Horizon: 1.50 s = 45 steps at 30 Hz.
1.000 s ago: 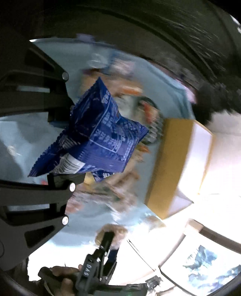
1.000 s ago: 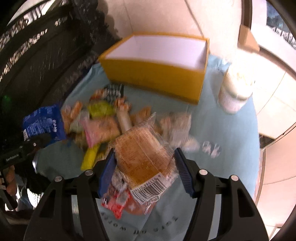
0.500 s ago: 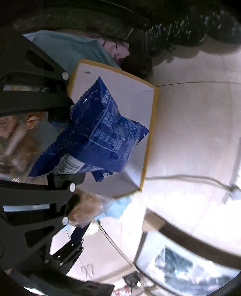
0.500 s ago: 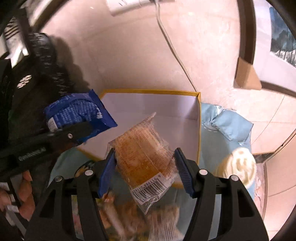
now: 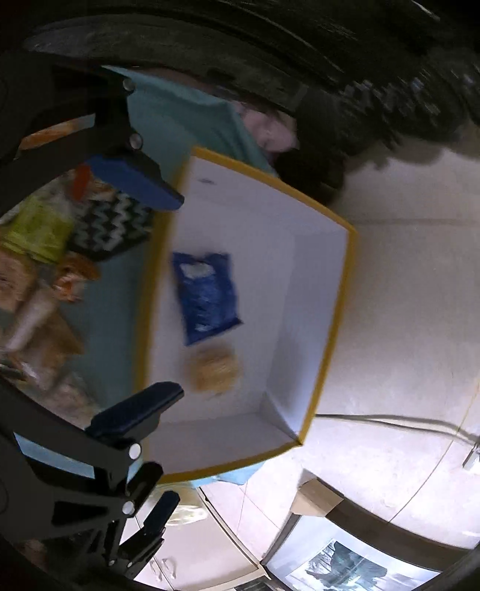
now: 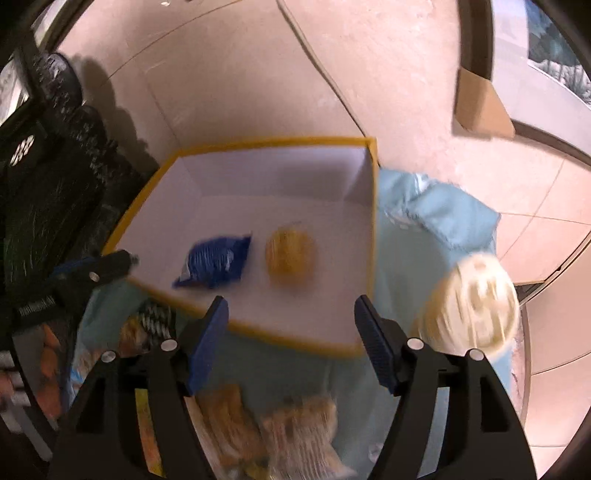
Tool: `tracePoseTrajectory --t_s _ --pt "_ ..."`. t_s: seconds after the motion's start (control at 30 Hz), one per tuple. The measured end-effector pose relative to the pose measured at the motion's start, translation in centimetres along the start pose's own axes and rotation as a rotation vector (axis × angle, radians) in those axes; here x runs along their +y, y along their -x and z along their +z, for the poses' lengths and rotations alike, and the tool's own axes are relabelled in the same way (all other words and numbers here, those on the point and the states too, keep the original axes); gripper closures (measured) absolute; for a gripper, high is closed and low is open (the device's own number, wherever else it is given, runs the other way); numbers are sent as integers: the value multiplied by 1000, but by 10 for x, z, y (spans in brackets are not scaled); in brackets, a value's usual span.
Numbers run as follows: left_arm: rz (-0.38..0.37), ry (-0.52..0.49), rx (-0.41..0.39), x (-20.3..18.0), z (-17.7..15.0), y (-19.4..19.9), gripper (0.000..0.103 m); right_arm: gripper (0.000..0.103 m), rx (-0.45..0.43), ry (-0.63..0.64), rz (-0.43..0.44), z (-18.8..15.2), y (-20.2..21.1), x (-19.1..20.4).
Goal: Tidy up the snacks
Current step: 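Move both tools back from the box to the snack heap, then grasp the dark snack bar with the right tool while the left tool grasps the red candy packet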
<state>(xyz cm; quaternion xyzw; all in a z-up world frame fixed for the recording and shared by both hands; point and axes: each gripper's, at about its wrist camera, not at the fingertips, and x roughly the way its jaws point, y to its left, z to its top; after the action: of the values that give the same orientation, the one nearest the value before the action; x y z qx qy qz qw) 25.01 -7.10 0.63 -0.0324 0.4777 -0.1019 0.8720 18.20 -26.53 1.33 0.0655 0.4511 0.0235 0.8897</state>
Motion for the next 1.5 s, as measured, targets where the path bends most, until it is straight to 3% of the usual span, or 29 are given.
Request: tracePoseTrajectory --t_s 0.1,0.23,0.43,0.57,0.77,0.9,1.07,1.1,1.13,1.17,1.23,1.5 --pt "6 20 18 13 -31 15 8 25 7 29 -15 -26 15 -4" --pt "51 29 52 29 -83 35 8 25 38 30 -33 -63 30 -13" --pt "98 70 136 54 -161 55 8 25 153 54 -22 -130 39 -8" --pt "148 96 163 73 -195 64 8 25 226 43 25 -159 38 3" --pt "154 186 201 101 -228 77 8 25 299 -9 46 -178 25 25" --pt "154 181 200 105 -236 85 8 25 326 -48 10 -181 9 34" --pt "150 168 202 102 -239 88 8 26 438 -68 -9 -190 -24 48" --pt "150 165 204 102 -239 88 8 35 458 -67 -21 -193 -29 49" --pt "150 160 206 102 -240 87 8 59 466 -74 -13 -195 -31 49" --pt "150 158 208 102 -240 87 8 65 485 -93 47 -197 -31 48" --pt "148 161 208 104 -240 88 8 73 492 -71 34 -196 -25 49" --pt "133 161 199 101 -234 84 8 75 418 -136 74 -202 23 7"
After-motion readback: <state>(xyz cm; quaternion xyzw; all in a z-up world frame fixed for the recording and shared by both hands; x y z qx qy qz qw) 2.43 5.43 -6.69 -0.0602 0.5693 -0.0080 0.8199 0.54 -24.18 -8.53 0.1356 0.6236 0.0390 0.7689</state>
